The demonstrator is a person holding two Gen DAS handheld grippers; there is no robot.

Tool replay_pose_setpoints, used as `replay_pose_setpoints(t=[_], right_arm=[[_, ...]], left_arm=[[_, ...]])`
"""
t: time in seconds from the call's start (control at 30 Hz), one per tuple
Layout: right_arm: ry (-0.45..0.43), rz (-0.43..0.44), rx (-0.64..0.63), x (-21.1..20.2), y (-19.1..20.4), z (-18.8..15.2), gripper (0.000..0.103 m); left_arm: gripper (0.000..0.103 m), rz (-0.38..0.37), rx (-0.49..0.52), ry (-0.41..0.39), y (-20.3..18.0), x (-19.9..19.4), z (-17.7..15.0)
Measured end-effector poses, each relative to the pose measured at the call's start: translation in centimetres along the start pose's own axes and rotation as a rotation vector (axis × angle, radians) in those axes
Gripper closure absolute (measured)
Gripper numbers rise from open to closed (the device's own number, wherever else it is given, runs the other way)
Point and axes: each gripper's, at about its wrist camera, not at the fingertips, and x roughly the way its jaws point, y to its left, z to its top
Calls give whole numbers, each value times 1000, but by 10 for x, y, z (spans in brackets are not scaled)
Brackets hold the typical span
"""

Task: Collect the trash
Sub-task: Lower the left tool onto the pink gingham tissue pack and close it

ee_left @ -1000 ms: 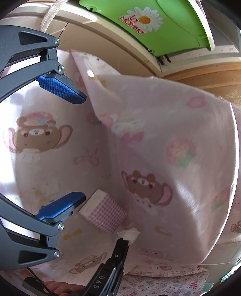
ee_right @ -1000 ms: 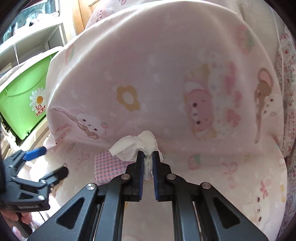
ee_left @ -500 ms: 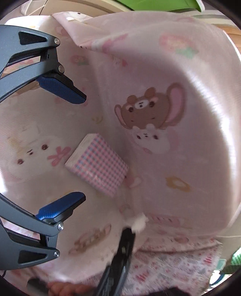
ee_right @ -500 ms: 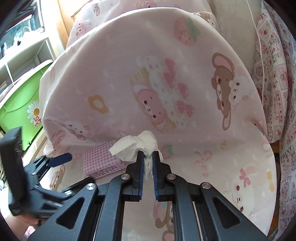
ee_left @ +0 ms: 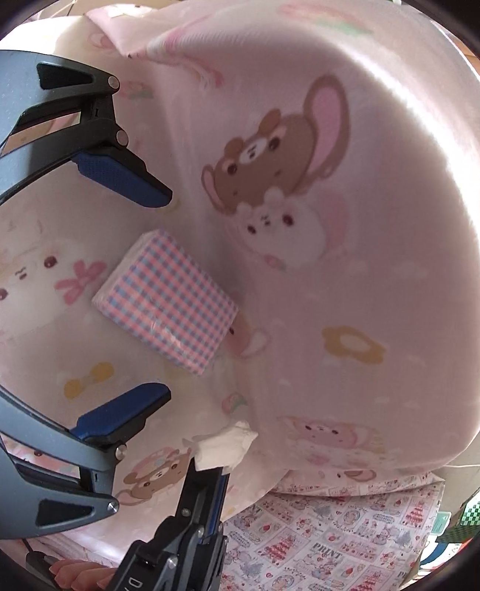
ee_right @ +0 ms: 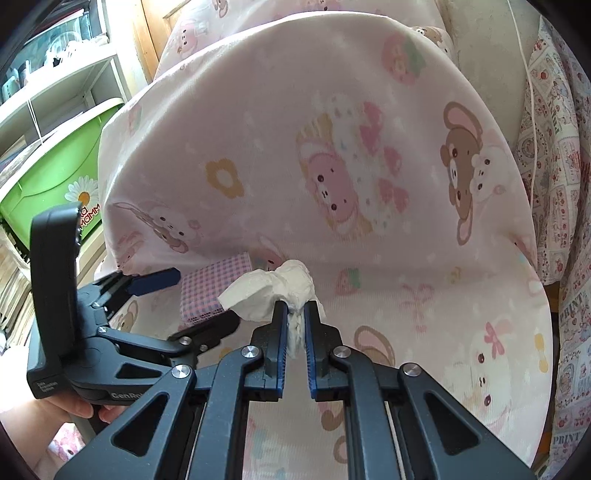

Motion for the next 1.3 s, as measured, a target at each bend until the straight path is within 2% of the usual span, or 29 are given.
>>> replay_pose_setpoints(t=[0.03,0.1,0.27,0.4,0.47,0.53,0.57,0.6,0.63,0.67,0.77,0.87,0.93,0.97,1.0,1.03,1.17,1.3], right_arm=[[0,1,1,0,1,0,93],[-1,3,2,-5,-1,-2,93],[9,-6,-13,-11,2,0,93],[19,-33,0,-10,1,-1,93],[23,-32,20,-8,-2,-2,93],[26,-36,26,-8,-5,-3,93],[26,-40,23,-9,-5,-3,93],[26,-45,15,-9,-5,-4,93],[28,-47,11,-9,-6,-6,93],[30,-48,6,-9,-6,-7,93],[38,-50,-5,-7,-6,-10,93],[44,-52,-12,-7,-7,-11,93],[45,-52,-10,-9,-9,-12,93],[45,-52,-8,-9,-10,-13,93],[46,-50,-6,-8,-11,-13,93],[48,-48,-3,-8,-11,-12,93],[46,-46,-6,-10,-11,-12,93],[39,-49,-33,-12,-4,-12,93]], left_arm=[[10,-12,-6,7,-4,3,-1],[20,-39,-12,27,-4,7,-4],[25,-77,1,36,6,-5,-17],[38,-120,35,55,-3,-12,-23],[40,-108,60,56,-7,-14,-22],[39,-25,78,45,-10,-13,-18],[34,10,76,37,-9,-11,-16],[22,37,63,31,-7,-8,-13],[17,54,41,25,-3,-6,-10],[13,61,14,18,3,-5,-7],[12,10,-35,40,15,5,0],[12,-3,-32,34,13,10,2],[14,0,-2,26,7,11,2],[21,-3,17,25,2,13,5],[37,-12,32,21,-2,14,5],[43,-9,50,14,-6,14,4],[47,-18,75,4,-10,9,0],[47,88,58,-10,-4,-6,-7]])
